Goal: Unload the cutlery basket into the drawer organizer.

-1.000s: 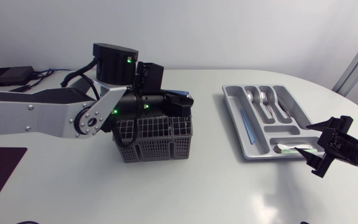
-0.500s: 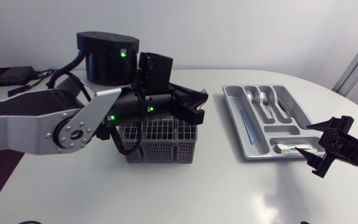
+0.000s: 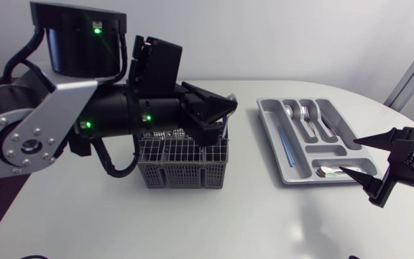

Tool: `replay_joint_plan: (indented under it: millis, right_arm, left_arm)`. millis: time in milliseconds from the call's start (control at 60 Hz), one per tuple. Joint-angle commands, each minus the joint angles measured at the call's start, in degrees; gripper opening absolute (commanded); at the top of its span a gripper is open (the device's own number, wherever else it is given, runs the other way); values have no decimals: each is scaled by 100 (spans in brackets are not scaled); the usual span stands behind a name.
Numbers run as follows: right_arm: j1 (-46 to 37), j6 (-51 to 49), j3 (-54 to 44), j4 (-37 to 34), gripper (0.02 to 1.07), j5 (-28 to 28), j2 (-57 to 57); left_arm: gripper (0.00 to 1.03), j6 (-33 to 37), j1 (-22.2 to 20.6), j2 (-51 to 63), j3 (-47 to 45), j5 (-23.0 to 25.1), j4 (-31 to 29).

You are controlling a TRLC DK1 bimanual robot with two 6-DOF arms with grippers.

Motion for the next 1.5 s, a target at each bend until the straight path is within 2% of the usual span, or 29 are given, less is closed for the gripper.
replay_joint_plan:
  millis: [0,117,317,400,533,600,700,800,867,1100,1167,1283,1433,1483]
  right_arm:
    - [58,59,319,-465,95,-204,-141]
    - [366,314,495,-975,95,-335,-308]
    - [1280,2010,170,-192,95,-160,-941]
    - [1728,2555,108,-87,95,-37,-1275]
    - [2185,2590,284,-421,95,-81,-1222]
    - [2229,2406,416,-632,95,-195,-967]
    - [2282,2212,636,-948,95,-423,-580]
    - [2501,2265,662,-1001,95,-467,-545]
    - [2704,2388,688,-1001,94,-467,-545]
    - [3451,2687,943,-1282,74,-634,-536]
    - [3609,2784,987,-1291,71,-652,-519]
    - [3890,2836,1101,-1484,54,-810,-475]
    - [4154,2854,1198,-1660,51,-924,-238]
    - [4224,2854,1224,-1686,44,-951,-176]
  left_arm:
    - [3,236,137,194,355,322,-99]
    - [3,210,304,554,637,727,-205]
    - [3,-194,445,1108,927,779,-20]
    - [3,-221,436,1310,1050,981,-20]
    - [3,-115,401,1486,1296,1456,-196]
    - [3,210,410,1644,1577,1869,-688]
    - [3,439,436,1811,1788,2344,-1057]
    - [3,667,392,1820,1823,2467,-1277]
    - [3,702,383,1846,1876,2713,-1391]
    - [3,843,427,2119,2219,3504,-1936]
    - [3,852,436,2163,2254,3645,-1998]
    - [3,852,533,2224,2333,3961,-2121]
    - [3,843,603,2268,2403,4172,-2173]
    - [3,843,621,2277,2412,4242,-2191]
